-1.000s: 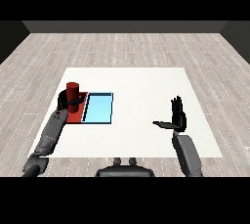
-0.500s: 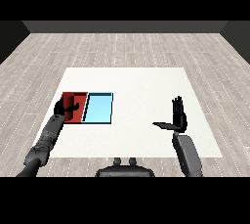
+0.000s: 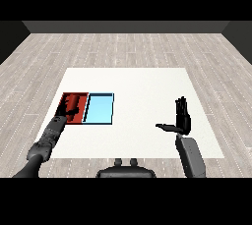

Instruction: Pick the red can and put it in the red box

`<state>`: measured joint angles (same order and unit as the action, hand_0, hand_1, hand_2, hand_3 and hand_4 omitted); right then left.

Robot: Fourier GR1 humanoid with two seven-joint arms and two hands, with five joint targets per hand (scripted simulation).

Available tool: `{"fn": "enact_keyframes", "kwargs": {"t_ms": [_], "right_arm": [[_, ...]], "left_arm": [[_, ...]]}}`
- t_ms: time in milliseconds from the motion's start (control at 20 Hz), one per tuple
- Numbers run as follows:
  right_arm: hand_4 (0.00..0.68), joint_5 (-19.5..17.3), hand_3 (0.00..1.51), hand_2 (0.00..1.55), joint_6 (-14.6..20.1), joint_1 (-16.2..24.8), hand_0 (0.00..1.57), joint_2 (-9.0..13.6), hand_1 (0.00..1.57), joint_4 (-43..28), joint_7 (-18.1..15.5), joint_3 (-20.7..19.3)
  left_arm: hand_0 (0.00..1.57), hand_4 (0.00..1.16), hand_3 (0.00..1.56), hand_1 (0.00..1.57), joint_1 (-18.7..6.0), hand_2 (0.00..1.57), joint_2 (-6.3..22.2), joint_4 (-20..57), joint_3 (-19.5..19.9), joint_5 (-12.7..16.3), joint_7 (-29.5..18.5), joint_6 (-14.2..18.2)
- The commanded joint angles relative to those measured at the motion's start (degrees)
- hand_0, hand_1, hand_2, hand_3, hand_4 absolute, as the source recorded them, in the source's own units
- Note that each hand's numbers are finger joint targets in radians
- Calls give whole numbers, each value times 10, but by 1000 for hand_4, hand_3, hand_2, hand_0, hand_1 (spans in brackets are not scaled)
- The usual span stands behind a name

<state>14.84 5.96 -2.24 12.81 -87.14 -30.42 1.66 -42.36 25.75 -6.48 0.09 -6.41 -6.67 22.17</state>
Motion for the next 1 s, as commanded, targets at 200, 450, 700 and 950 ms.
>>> {"fn": "enact_keyframes", "kwargs": {"t_ms": [200,450,700,950], "right_arm": [[0,-22,0,0,9,6,0,-26,0,-28,-6,31],[0,10,0,0,-20,15,0,-4,0,-41,-8,-4],[0,14,0,0,-25,6,0,-3,0,-32,-8,-8],[0,21,0,0,-45,20,0,-5,0,-32,-16,2]], "left_arm": [[0,0,0,0,-38,0,19,58,-53,-62,72,-54],[0,0,0,0,-51,0,22,44,-24,-34,95,-39],[0,0,0,0,4,0,27,-60,105,95,-120,-7],[0,0,0,0,9,0,-40,-174,160,163,-291,-58]]}}
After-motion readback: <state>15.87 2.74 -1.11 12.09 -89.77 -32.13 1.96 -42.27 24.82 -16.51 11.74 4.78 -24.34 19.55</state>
